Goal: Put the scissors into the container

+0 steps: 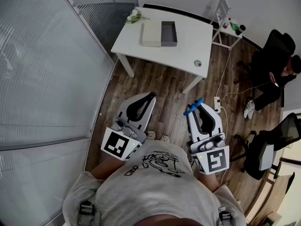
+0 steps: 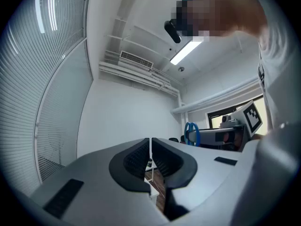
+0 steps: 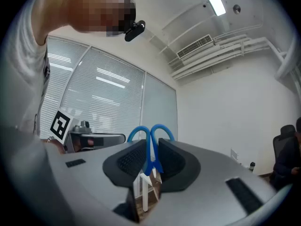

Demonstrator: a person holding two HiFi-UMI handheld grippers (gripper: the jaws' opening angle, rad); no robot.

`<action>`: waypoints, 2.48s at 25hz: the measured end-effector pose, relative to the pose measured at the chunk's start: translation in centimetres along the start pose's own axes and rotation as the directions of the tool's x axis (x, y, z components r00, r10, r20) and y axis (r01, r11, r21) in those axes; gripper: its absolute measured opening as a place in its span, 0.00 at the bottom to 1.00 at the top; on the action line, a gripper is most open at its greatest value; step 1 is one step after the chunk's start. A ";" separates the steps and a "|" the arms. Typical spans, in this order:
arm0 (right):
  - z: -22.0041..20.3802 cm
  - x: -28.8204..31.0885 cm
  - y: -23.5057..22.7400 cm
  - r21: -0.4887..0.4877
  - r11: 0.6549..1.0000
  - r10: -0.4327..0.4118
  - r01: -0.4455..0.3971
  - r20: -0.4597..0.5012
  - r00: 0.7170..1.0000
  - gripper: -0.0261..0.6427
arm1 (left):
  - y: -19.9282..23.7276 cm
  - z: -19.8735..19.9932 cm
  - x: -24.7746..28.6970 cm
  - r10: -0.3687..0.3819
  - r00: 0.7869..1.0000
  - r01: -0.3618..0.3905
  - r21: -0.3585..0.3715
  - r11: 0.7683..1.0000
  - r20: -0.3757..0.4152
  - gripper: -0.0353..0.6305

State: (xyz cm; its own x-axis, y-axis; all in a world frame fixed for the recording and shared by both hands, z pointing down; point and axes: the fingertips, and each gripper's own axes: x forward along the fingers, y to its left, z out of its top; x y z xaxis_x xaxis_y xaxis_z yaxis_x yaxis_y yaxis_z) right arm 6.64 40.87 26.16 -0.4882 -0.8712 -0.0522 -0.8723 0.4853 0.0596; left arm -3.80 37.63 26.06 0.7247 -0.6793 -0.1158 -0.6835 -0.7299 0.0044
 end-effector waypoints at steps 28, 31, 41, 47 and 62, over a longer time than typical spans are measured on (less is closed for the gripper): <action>-0.8 4.9 5.4 0.007 1.000 -0.010 0.010 -0.018 1.000 0.17 | 6.9 -0.5 -5.5 0.023 1.000 -0.023 -0.010 1.000 -0.016 0.10; -0.9 5.2 5.5 0.005 1.000 -0.006 0.006 -0.022 1.000 0.17 | 7.0 -0.6 -5.3 0.016 1.000 -0.016 -0.011 1.000 -0.021 0.10; -1.2 6.8 3.2 0.009 1.000 -0.016 0.016 -0.013 1.000 0.17 | 7.9 -0.8 -2.8 0.008 1.000 -0.008 -0.004 1.000 -0.019 0.10; -1.5 8.6 0.2 0.011 1.000 -0.022 0.022 -0.013 1.000 0.17 | 9.2 -1.1 0.6 0.004 1.000 -0.004 0.004 1.000 -0.019 0.10; -1.4 13.5 -8.8 0.028 1.000 -0.011 0.011 -0.006 1.000 0.17 | 11.7 -1.3 10.5 0.012 1.000 -0.012 0.007 1.000 -0.023 0.10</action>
State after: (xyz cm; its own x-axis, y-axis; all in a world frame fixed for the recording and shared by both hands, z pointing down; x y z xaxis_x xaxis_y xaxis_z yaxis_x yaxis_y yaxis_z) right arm 7.73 24.76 26.36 -0.4782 -0.8770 -0.0474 -0.8783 0.4772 0.0309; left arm -4.10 21.88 26.16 0.7181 -0.6897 -0.0927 -0.6928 -0.7211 -0.0008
